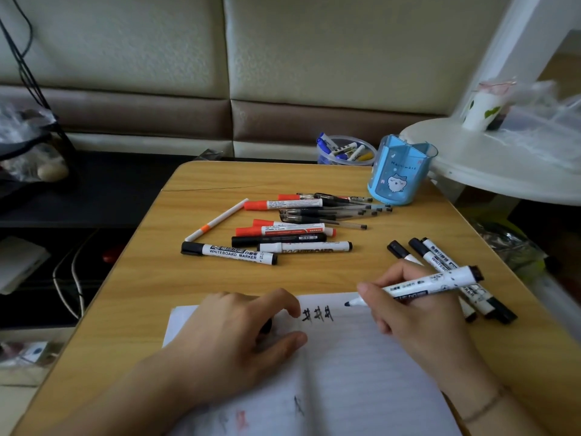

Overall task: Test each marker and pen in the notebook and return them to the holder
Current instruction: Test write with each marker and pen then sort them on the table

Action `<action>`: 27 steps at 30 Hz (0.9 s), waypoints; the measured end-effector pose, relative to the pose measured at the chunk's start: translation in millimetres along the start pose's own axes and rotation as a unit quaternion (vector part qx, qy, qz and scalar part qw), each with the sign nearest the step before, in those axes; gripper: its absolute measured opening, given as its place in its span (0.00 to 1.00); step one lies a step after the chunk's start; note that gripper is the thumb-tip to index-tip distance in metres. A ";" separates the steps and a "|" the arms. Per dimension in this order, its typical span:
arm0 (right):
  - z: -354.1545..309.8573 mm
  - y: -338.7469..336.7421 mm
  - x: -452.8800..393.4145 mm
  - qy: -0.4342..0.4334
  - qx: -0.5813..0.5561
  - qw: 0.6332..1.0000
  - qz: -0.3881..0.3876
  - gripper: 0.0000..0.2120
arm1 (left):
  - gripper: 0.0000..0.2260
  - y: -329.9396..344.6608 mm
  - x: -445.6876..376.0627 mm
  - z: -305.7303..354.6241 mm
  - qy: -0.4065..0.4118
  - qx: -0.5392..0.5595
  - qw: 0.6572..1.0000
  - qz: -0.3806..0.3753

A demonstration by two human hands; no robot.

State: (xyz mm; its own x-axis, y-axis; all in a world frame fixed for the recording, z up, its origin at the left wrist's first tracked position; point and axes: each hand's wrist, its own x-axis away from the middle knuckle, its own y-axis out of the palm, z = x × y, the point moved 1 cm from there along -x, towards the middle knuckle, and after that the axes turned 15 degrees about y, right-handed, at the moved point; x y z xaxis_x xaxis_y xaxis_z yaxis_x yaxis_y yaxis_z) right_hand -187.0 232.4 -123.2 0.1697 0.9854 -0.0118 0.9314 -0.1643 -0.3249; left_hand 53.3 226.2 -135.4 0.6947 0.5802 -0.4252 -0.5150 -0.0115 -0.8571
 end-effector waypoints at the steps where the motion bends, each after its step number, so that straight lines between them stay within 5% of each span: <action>1: 1.4 2.4 -1.8 -0.008 0.006 1.000 0.009 0.16 | 0.12 0.9 0.1 -0.5 -0.001 0.002 1.000 0.001; 27: 0.0 16.3 -7.8 -0.007 0.064 0.998 -0.002 0.18 | 0.10 1.7 -2.2 2.6 0.002 -0.017 1.000 -0.004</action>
State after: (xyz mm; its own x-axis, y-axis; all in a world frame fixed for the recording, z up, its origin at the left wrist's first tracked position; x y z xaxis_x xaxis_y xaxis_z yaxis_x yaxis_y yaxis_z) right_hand -173.2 222.1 -128.5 0.1607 0.9867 -0.0224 0.8828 -0.1539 -0.4438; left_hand 49.6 227.0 -135.1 0.7015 0.5763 -0.4193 -0.4922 -0.0338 -0.8699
